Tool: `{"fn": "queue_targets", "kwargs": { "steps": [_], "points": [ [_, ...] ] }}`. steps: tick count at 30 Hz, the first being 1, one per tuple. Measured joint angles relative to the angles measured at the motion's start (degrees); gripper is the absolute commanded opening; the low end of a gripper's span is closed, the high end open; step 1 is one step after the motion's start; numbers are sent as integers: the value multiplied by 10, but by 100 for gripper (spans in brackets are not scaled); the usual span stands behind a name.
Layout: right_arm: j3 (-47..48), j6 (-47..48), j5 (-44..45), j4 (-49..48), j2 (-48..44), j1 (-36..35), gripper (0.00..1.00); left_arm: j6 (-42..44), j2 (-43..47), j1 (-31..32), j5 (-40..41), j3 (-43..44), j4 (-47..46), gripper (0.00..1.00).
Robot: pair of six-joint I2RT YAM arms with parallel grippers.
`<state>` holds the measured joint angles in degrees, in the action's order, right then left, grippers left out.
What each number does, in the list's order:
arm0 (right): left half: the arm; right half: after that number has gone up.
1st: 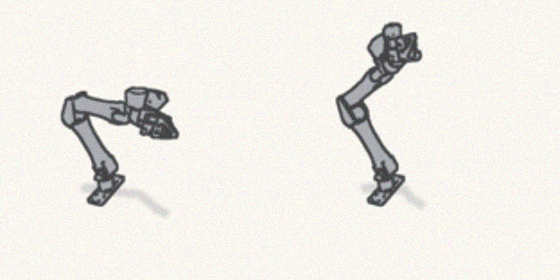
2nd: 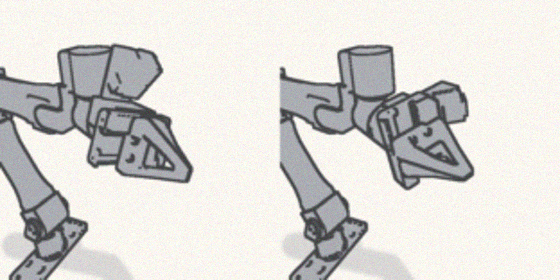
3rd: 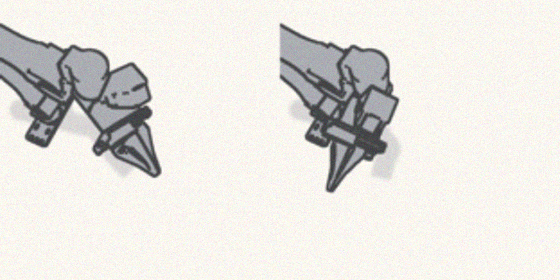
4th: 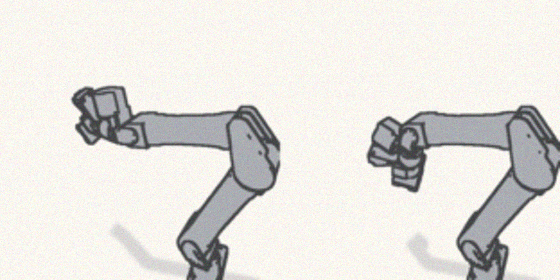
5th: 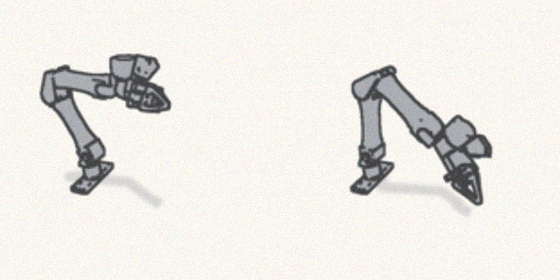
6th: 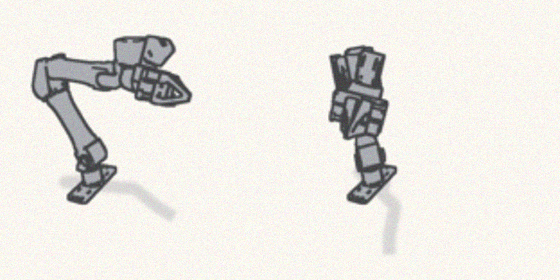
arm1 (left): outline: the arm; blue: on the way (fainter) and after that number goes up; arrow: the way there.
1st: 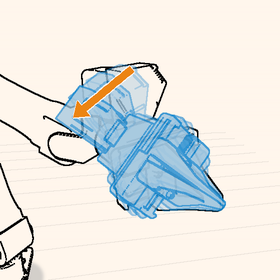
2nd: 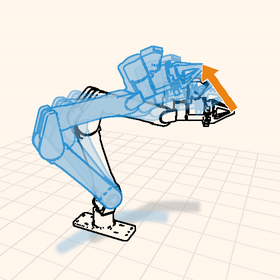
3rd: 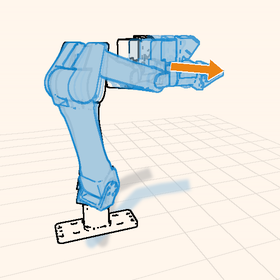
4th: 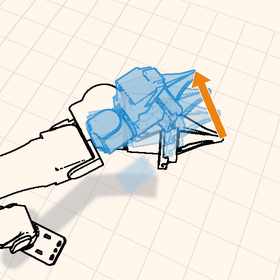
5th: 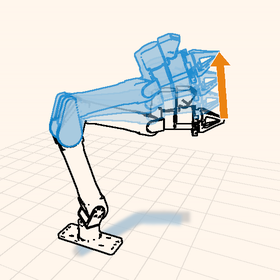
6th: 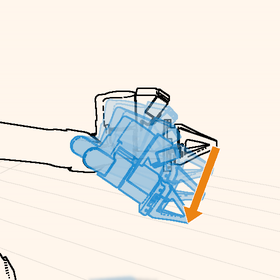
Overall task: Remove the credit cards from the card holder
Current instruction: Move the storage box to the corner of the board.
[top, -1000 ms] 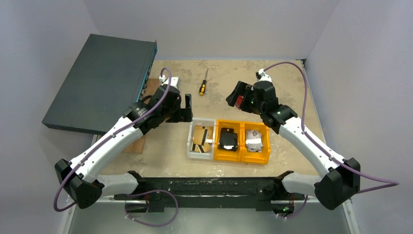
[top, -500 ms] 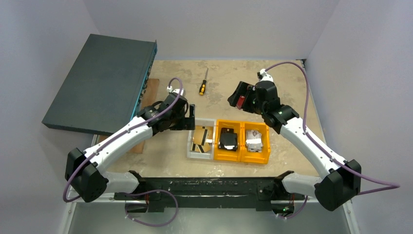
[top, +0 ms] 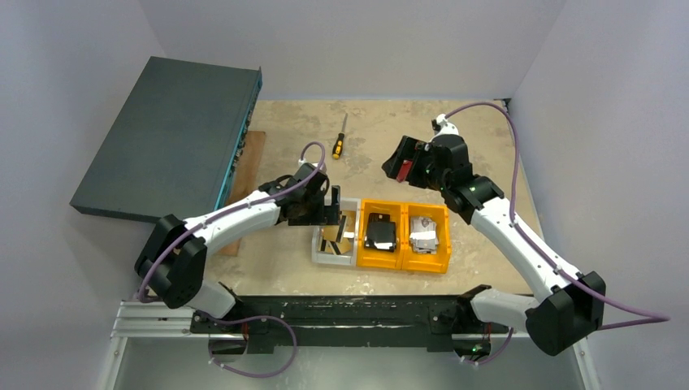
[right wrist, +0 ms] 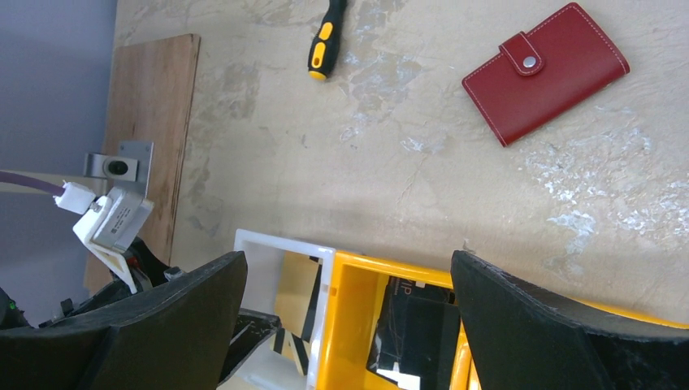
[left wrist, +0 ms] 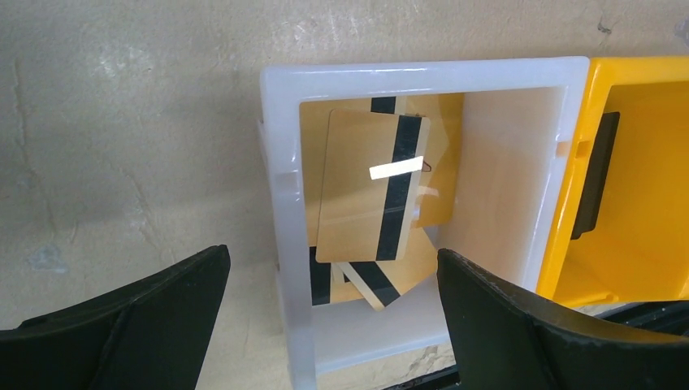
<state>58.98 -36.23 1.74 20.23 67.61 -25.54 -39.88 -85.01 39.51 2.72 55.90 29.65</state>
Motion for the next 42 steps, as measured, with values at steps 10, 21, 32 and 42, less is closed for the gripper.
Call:
{"fn": "queue_targets", "kwargs": {
  "steps": [10, 21, 32, 42],
  "points": [
    [-4, 3, -11, 9, -3, 18, 99, 0, -38, 10, -26, 7, -26, 100],
    [-4, 3, -7, 52, -10, 56, 99, -68, -159, 65, -38, 146, -13, 100],
    [-1, 2, 5, 91, -30, 105, 99, -120, -297, 125, -80, 352, -29, 100],
    [-11, 0, -29, 76, -27, 84, 99, -104, -142, 60, -25, 239, 15, 100]
  ]
}}
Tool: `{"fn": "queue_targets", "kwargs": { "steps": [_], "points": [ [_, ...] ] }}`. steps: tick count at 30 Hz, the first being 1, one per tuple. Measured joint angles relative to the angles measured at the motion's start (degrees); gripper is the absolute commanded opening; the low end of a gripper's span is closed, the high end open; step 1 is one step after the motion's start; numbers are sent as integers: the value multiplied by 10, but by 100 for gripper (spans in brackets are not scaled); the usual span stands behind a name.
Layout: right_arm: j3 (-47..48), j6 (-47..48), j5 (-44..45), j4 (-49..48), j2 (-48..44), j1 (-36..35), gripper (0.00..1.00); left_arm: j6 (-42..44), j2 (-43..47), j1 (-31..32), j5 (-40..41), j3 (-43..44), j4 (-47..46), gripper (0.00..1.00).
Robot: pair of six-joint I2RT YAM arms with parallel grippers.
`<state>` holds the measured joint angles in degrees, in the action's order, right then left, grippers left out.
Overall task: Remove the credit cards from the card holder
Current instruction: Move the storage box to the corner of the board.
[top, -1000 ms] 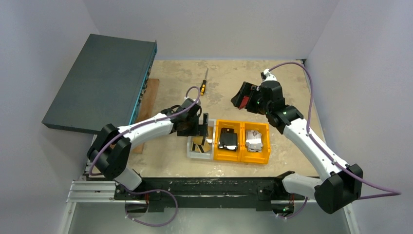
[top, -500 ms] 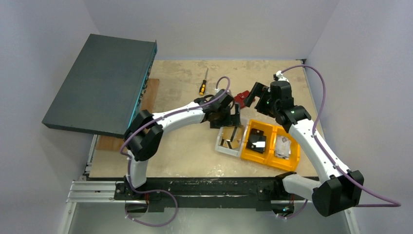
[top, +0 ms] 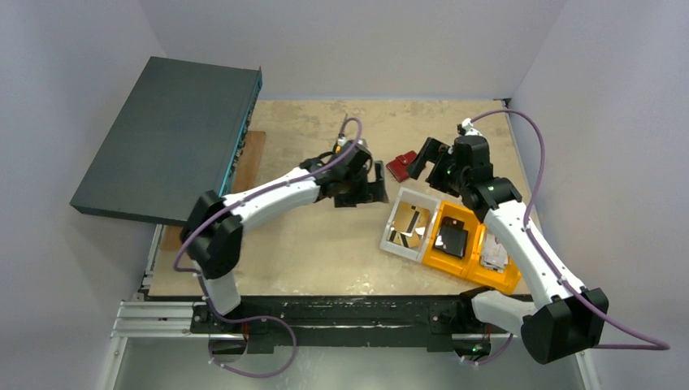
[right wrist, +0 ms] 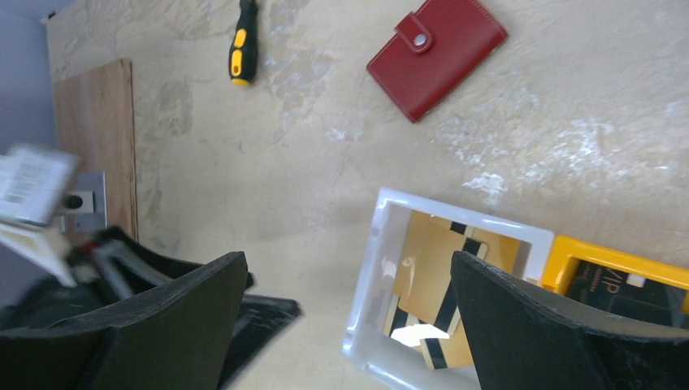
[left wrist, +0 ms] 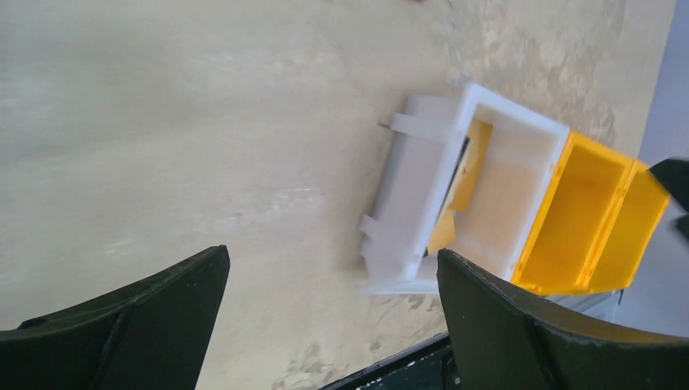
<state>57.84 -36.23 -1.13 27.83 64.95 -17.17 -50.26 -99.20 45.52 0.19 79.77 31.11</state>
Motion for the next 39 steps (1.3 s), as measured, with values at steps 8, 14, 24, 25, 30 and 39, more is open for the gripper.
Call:
{"fn": "queue_targets", "kwargs": {
  "steps": [8, 14, 24, 25, 30, 39],
  "points": [
    [-18, -43, -42, -62, 79, -138, 99, 34, 201, -62, 82, -70, 71, 100],
    [-28, -73, -47, -96, 140, -216, 99, 55, 267, -74, 99, -78, 112, 100],
    [-52, -79, -35, -86, 177, -224, 99, 81, 285, -85, 97, -79, 142, 100],
    [-51, -78, -34, -90, 180, -221, 99, 81, 285, -85, 96, -79, 143, 100],
    [-51, -71, -34, -106, 186, -163, 99, 87, 285, -88, 90, -79, 144, 100],
    [-51, -44, -21, -131, 207, -21, 99, 94, 280, -88, 77, -79, 144, 100]
  ]
}}
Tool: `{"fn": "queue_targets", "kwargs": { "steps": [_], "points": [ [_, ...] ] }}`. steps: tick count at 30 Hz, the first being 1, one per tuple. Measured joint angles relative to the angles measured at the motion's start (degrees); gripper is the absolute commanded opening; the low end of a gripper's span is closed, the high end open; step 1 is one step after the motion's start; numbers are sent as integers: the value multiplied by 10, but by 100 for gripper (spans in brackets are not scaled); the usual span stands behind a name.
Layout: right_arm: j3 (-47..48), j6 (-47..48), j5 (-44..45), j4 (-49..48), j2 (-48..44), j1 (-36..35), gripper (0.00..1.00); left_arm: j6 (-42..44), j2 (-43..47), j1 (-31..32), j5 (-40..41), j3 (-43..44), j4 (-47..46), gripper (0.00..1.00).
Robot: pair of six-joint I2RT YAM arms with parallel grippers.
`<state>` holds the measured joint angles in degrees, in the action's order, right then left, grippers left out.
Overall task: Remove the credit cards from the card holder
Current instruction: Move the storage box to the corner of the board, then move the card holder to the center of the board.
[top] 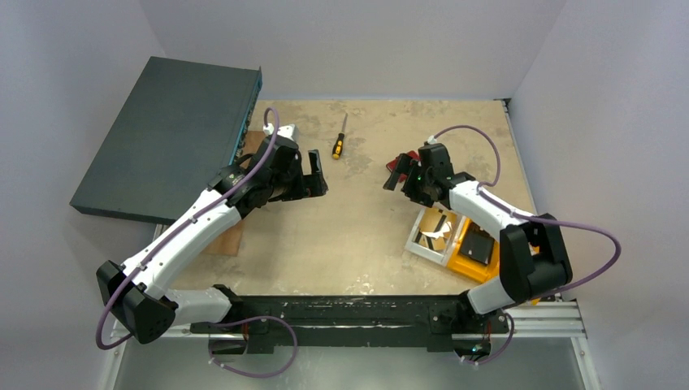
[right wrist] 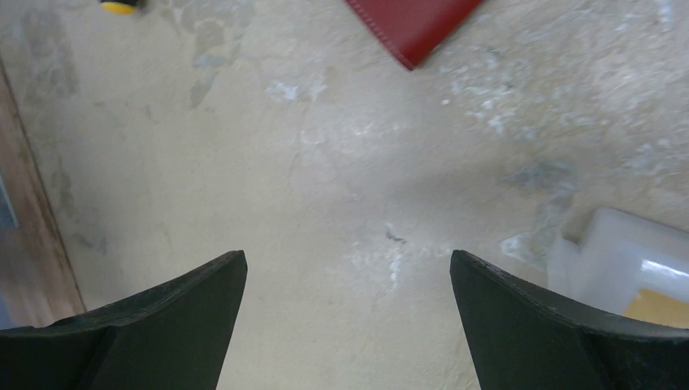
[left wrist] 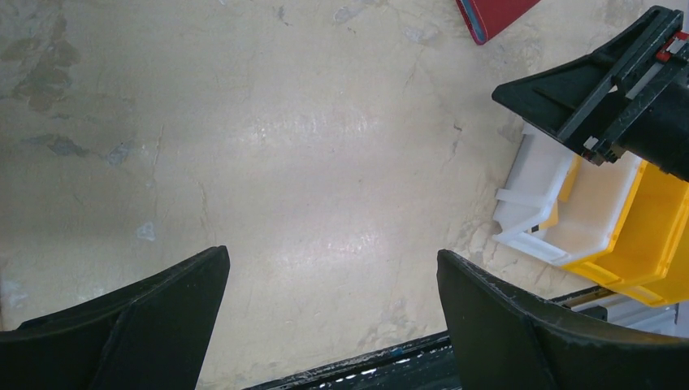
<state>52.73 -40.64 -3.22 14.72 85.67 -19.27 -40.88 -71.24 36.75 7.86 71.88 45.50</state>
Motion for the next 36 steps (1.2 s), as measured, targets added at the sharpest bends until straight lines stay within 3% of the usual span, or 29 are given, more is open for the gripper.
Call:
{"fn": "queue_targets", "kwargs": {
  "steps": [6, 17, 32, 36],
  "points": [
    [3, 26, 24, 30, 5, 27, 99, 0, 0, 0, -2, 0, 0, 100],
    [16, 40, 57, 79, -80, 10, 99, 1, 0, 0, -3, 0, 0, 100],
    [279, 42, 208, 81, 238, 17, 95, 21, 45, 0, -9, -15, 20, 100],
    [341, 43, 230, 85, 303, 33, 90, 31, 61, 0, -11, -15, 28, 100]
  ]
}}
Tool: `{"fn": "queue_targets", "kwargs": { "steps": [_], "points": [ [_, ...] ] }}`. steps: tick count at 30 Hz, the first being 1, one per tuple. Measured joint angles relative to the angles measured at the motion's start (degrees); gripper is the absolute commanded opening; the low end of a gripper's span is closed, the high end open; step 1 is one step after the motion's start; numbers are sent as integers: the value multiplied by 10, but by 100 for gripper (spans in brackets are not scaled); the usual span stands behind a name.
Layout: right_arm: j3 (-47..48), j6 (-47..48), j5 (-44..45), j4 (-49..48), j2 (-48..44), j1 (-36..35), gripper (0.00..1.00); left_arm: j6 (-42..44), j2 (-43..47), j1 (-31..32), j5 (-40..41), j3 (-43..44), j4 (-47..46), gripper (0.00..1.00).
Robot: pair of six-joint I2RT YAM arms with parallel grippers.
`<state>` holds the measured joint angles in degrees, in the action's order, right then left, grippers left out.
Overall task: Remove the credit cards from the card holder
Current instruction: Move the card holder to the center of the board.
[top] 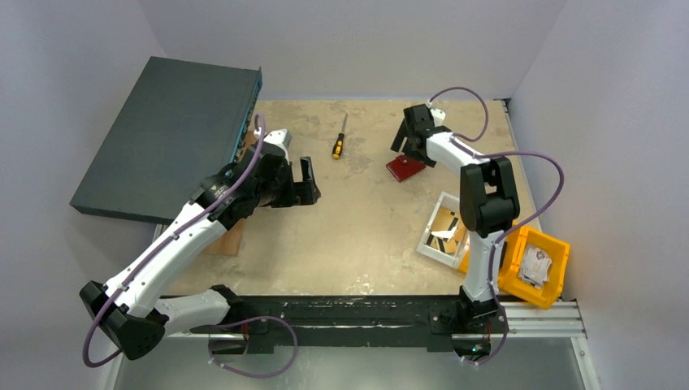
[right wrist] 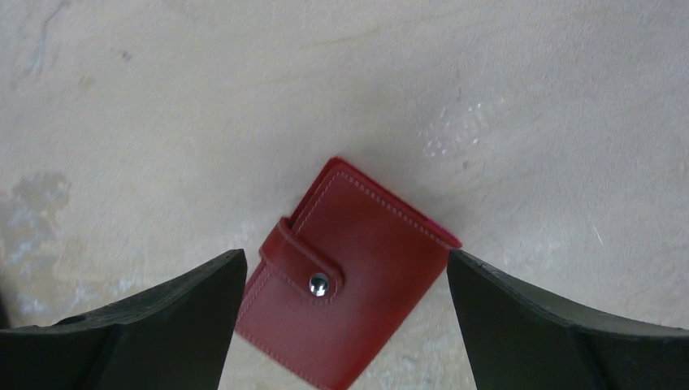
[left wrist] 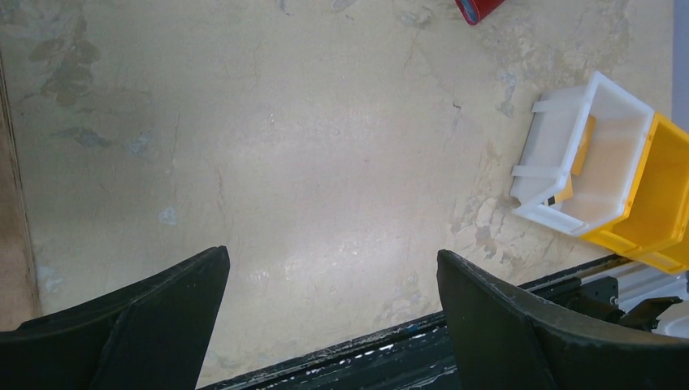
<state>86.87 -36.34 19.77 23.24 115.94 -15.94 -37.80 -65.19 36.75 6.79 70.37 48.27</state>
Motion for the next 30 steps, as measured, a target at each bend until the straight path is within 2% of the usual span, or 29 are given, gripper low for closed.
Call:
{"fn": "queue_targets", "kwargs": {
  "steps": [7, 12, 20, 27, 30],
  "points": [
    [64, 6, 0, 11, 81, 25, 75, 11, 13, 0, -2, -11, 8, 100],
    [71, 16, -8, 21, 88, 28, 46, 13, 19, -4, -3, -21, 7, 100],
    [31, 24, -18, 20, 63, -14, 45, 14, 19, -5, -6, -41, 6, 100],
    [-65, 30, -58, -10, 1, -144, 46, 7, 19, -7, -12, -77, 0, 100],
    [-105, 37, -81, -40, -24, -203, 52, -1, 19, -7, -15, -94, -7, 100]
  ]
}}
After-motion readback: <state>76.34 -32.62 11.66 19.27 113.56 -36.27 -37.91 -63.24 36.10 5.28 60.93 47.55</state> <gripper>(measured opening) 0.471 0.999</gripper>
